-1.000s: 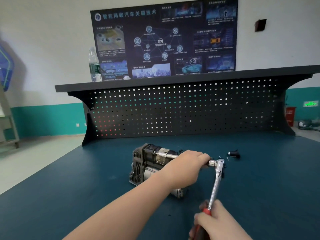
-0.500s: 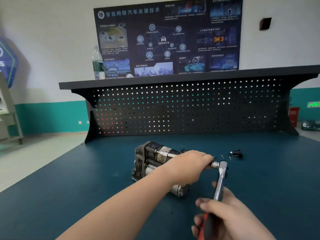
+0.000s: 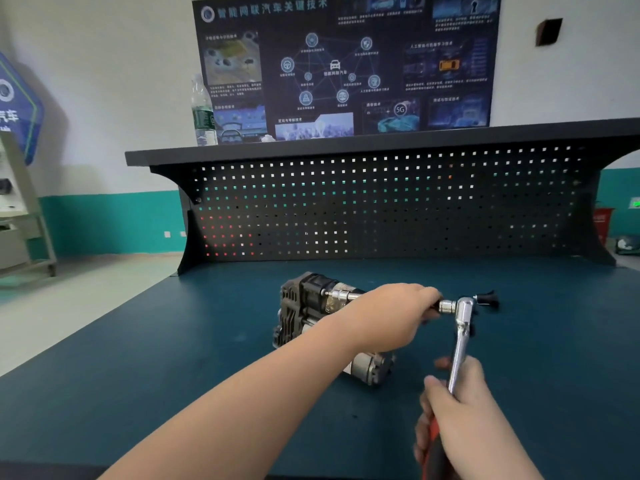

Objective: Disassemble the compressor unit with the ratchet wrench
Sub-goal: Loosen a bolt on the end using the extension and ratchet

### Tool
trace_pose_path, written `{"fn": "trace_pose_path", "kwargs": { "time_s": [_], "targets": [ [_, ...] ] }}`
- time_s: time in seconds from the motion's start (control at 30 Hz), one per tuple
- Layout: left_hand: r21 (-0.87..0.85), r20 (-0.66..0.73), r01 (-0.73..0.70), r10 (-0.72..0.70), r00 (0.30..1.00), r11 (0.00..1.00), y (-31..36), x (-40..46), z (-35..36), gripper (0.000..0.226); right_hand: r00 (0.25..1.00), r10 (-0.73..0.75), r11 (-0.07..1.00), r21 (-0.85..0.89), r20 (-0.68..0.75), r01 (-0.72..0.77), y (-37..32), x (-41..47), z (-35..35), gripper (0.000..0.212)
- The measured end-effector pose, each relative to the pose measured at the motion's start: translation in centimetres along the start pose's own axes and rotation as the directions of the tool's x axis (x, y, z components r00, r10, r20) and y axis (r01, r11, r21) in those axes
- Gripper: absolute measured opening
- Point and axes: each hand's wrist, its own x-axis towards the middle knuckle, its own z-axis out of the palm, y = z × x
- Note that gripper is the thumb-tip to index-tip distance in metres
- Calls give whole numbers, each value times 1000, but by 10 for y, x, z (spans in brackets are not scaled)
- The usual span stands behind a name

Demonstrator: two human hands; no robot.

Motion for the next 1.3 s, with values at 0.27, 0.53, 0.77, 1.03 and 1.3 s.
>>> {"fn": "trace_pose_path", "kwargs": {
  "time_s": [0.27,0.53,0.77,1.03,1.3],
  "targets": [
    [211,116,-292,273,955,933,-7,-31,29,22,879,149,398,787,452,-472,-62,-11,-20,57],
    [58,90,-40,34,995,998,-5,2,4,11,993,121,975,-188,-1,-119,3,1,-3,28],
    [308,138,-228,194,971,923,2,-20,25,12,894,305,608,655,328,-448,-37,-9,-5,17],
    [121,196,-41,17,980,992,-4,9,13,17,930,322,922,166,178,-351,-29,-6,-13,18],
    [254,230,-88,28,973,963,3,-4,15,8,929,301,909,231,214,-348,3,-10,2,23]
  ]
}}
